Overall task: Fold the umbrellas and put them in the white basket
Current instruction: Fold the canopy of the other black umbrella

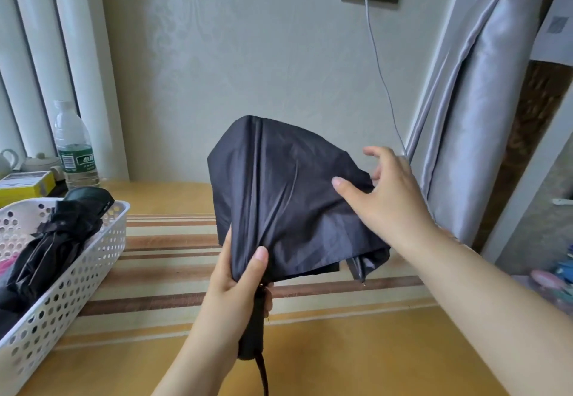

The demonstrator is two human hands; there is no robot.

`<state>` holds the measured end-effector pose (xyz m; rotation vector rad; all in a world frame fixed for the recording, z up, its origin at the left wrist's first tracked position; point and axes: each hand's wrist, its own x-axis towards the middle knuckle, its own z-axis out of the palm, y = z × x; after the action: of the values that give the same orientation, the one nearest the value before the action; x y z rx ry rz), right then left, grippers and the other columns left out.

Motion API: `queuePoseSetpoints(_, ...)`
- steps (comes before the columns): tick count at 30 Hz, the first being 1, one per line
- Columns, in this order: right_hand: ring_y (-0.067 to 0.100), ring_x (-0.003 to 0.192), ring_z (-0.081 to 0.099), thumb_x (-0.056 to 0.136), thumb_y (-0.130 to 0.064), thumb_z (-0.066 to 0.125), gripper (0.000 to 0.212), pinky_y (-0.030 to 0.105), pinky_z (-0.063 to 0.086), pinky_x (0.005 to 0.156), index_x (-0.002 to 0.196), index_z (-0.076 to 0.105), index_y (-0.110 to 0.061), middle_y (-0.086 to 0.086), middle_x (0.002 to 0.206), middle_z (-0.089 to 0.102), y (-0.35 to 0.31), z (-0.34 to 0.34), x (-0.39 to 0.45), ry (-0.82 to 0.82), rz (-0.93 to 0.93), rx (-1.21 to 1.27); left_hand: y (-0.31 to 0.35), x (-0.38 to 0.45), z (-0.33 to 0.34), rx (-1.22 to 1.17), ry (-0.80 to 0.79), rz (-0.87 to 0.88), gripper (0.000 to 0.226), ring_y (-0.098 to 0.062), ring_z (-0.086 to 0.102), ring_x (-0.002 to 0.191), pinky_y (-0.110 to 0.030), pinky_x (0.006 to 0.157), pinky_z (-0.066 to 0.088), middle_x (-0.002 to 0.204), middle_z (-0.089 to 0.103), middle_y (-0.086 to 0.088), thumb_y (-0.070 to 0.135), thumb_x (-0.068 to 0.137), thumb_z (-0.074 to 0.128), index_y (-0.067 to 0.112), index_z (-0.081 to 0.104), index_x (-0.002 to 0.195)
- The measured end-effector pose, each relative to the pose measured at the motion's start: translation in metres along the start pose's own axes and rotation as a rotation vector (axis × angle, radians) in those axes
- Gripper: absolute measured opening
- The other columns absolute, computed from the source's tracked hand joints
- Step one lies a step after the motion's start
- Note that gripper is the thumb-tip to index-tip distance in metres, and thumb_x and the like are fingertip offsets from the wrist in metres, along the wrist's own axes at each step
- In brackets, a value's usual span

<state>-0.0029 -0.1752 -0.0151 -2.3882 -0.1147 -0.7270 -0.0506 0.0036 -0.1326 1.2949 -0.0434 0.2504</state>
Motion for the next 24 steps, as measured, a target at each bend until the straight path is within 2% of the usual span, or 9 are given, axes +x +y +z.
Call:
queuePoseSetpoints(2,0.013,0.102,0.059,0.080,-0.053,0.067,0.050,0.031,0.048,0.089,0.119,0.059,-0.023,-0.005,0.112,0.060,0.009,-0.008,0.005,-0.172,0.128,0.081,-0.001,-0.001,0.001,-0.023,-0.008,-0.027,0.063,-0.023,0.049,0.050,-0.031,0.048,0.041,0.059,0.053,-0.007,0.046,0.071,0.061,0.029,0.047,0.130)
queuePoseSetpoints(5,0.011,0.075,0.066,0.082,-0.051,0.067,0.032,0.031,0.053,0.070,0.086,0.069,-0.020,-0.007,0.080,0.070,0.015,-0.012,0.004,-0.260,0.148,0.237,-0.004,0.000,0.001,-0.035,-0.002,-0.041,0.067,-0.023,0.048,0.049,-0.028,0.045,0.041,0.059,0.053,-0.009,0.047,0.070,0.060,0.031,0.044,0.133)
queuePoseSetpoints(9,0.001,0.051,0.045,0.090,-0.038,0.063,0.037,0.018,0.031,0.051,0.063,0.059,-0.013,-0.001,0.056,0.051,0.015,-0.015,0.003,-0.224,-0.069,0.075,-0.007,0.002,-0.002,-0.033,0.022,-0.031,0.060,-0.023,0.047,0.049,-0.029,0.046,0.040,0.058,0.052,-0.006,0.045,0.079,0.058,0.033,0.043,0.135)
queuePoseSetpoints(12,0.009,0.057,0.047,0.088,-0.048,0.060,0.044,0.028,0.035,0.058,0.071,0.060,-0.007,-0.002,0.061,0.051,0.013,-0.016,0.002,-0.282,-0.022,0.220,-0.007,0.002,-0.002,-0.073,0.024,-0.077,0.047,-0.022,0.047,0.050,-0.030,0.049,0.039,0.060,0.052,-0.008,0.043,0.087,0.055,0.036,0.045,0.132)
queuePoseSetpoints(14,0.006,0.072,0.064,0.069,-0.070,0.062,0.055,0.028,0.050,0.070,0.088,0.068,-0.019,-0.013,0.079,0.068,0.014,-0.012,-0.003,-0.434,0.097,0.241,-0.007,0.001,0.000,-0.095,0.018,-0.101,0.039,-0.021,0.046,0.049,-0.030,0.048,0.038,0.060,0.052,-0.008,0.042,0.089,0.053,0.037,0.049,0.128)
queuePoseSetpoints(16,0.004,0.090,0.068,0.049,-0.082,0.066,0.076,0.031,0.055,0.085,0.104,0.067,-0.029,-0.016,0.098,0.072,0.015,-0.003,-0.010,-0.591,0.153,0.203,-0.006,0.000,0.001,-0.114,0.010,-0.116,0.035,-0.020,0.047,0.049,-0.030,0.047,0.038,0.062,0.053,-0.008,0.043,0.090,0.053,0.037,0.051,0.125)
queuePoseSetpoints(17,0.004,0.095,0.067,0.048,-0.080,0.070,0.078,0.033,0.054,0.090,0.109,0.066,-0.031,-0.017,0.102,0.071,0.015,0.002,-0.013,-0.655,0.164,0.215,-0.006,0.000,0.002,-0.125,0.003,-0.124,0.034,-0.020,0.047,0.049,-0.029,0.047,0.038,0.064,0.054,-0.008,0.043,0.090,0.054,0.038,0.052,0.123)
queuePoseSetpoints(19,0.002,0.100,0.065,0.063,-0.060,0.079,0.059,0.033,0.052,0.095,0.114,0.064,-0.034,-0.018,0.106,0.070,0.012,0.012,-0.019,-0.731,0.137,0.230,-0.005,-0.001,0.003,-0.139,-0.002,-0.136,0.033,-0.020,0.047,0.049,-0.028,0.047,0.039,0.065,0.054,-0.009,0.043,0.090,0.054,0.036,0.053,0.122)
queuePoseSetpoints(24,0.014,0.092,0.070,0.080,-0.014,0.076,0.021,0.039,0.053,0.094,0.100,0.072,-0.020,-0.003,0.095,0.075,0.007,0.032,-0.025,-0.636,0.190,0.394,-0.003,-0.003,0.004,-0.128,-0.017,-0.164,0.042,-0.021,0.047,0.049,-0.028,0.046,0.041,0.065,0.055,-0.011,0.045,0.088,0.055,0.038,0.049,0.129)
